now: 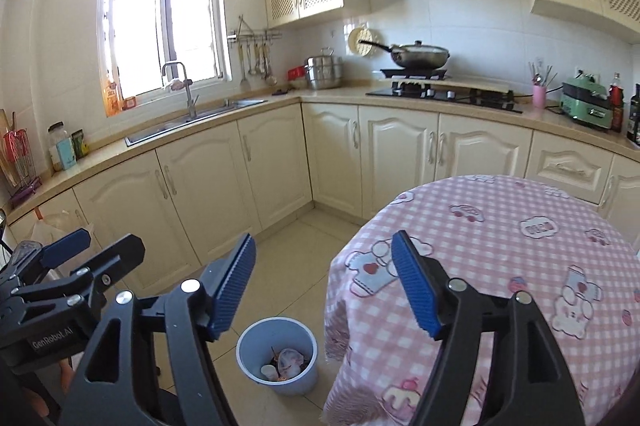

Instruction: Collect trash

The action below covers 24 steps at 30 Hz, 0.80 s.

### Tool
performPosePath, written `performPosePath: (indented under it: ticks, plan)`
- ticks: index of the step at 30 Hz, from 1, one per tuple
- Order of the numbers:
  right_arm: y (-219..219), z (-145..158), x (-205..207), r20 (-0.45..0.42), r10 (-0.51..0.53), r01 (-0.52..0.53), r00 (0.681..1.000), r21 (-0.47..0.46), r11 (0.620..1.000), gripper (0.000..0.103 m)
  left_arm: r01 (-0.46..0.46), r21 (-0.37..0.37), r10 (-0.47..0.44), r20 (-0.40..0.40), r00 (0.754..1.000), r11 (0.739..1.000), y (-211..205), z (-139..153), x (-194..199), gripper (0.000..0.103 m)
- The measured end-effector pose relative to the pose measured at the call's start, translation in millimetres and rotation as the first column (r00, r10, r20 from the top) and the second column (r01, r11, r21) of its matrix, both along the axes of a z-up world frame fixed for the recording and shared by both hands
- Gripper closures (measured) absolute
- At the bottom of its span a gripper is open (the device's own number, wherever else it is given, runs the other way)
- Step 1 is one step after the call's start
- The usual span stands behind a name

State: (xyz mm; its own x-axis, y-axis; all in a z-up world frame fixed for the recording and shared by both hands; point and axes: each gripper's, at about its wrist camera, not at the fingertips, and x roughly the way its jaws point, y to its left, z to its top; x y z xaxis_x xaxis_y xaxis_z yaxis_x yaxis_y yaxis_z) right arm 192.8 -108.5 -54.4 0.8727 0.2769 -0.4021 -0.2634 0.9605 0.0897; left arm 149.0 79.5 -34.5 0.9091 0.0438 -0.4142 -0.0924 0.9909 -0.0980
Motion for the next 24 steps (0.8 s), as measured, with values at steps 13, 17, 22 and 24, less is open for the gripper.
performPosePath:
  ticks: [13,17,22,24]
  plan:
    - [-30,11,-90,0.127,-0.055,0.055,0.990,0.007,0.998,0.027,0.018,0.046,-0.024,0.132,0.991,0.999,-25,15,-69,0.008]
    - [-32,17,-104,0.158,-0.059,0.061,0.986,-0.005,0.998,0.027,-0.006,0.062,-0.004,0.159,0.987,0.998,-29,19,-83,0.008]
    - [-36,23,-117,0.183,-0.068,0.070,0.981,-0.002,0.998,0.026,0.000,0.068,-0.012,0.181,0.983,0.998,-34,22,-96,0.008]
    - [-38,24,-122,0.191,-0.073,0.074,0.979,-0.001,0.997,0.025,0.000,0.077,-0.014,0.189,0.982,0.997,-37,24,-101,0.008]
